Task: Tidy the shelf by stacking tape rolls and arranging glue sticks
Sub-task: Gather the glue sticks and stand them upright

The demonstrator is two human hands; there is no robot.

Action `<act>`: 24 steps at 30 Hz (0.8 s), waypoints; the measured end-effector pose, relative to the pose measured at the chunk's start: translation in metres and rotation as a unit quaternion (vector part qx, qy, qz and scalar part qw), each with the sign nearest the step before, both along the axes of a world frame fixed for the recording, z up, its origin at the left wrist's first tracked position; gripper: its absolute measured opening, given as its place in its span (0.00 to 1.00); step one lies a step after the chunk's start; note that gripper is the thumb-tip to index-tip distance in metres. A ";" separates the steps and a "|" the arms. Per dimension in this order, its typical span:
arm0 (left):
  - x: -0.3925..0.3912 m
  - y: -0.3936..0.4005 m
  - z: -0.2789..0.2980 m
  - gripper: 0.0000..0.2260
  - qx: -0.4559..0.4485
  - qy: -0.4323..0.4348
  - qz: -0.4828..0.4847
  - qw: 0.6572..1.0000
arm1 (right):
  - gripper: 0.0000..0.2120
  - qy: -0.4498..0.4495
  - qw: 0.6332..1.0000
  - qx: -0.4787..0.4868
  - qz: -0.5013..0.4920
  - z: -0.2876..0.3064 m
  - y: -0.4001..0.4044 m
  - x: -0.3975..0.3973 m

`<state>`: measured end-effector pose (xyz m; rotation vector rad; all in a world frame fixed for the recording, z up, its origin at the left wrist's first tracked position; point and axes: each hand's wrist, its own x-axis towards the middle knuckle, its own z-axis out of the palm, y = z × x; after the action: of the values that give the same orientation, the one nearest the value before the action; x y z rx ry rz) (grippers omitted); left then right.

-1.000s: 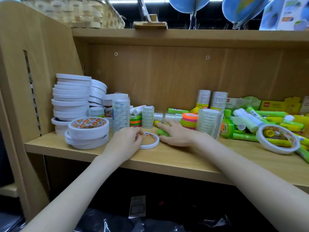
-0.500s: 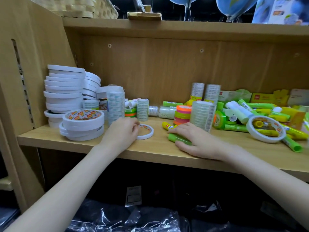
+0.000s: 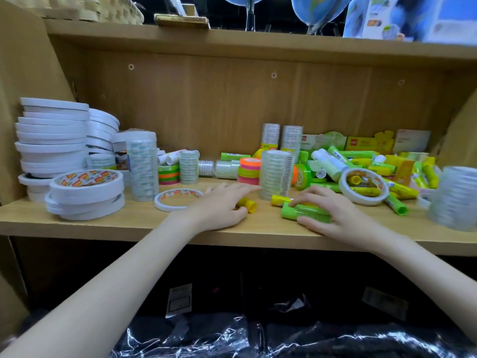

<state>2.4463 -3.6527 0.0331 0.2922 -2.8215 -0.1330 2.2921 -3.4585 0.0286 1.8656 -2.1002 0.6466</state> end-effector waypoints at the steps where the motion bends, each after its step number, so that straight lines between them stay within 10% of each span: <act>1: -0.002 0.003 0.000 0.26 -0.013 -0.007 0.000 1.000 | 0.13 -0.007 1.000 -0.001 -0.002 0.000 0.006 -0.004; 19: -0.056 0.053 -0.002 0.12 -0.084 0.131 -0.081 0.984 | 0.27 -0.013 0.939 0.201 -0.280 0.037 0.017 -0.041; 21: -0.062 0.058 -0.001 0.11 -0.063 0.163 -0.084 0.981 | 0.27 -0.013 0.948 0.127 -0.292 0.030 0.017 -0.048; 24: -0.073 0.068 0.004 0.10 0.004 0.223 -0.067 0.973 | 0.14 -0.255 0.931 -0.129 -0.226 0.021 0.016 -0.054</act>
<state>2.3736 -3.5843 0.0368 0.0613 -2.3920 -0.2100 2.2383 -3.4423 0.0501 1.0862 -2.4754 1.3090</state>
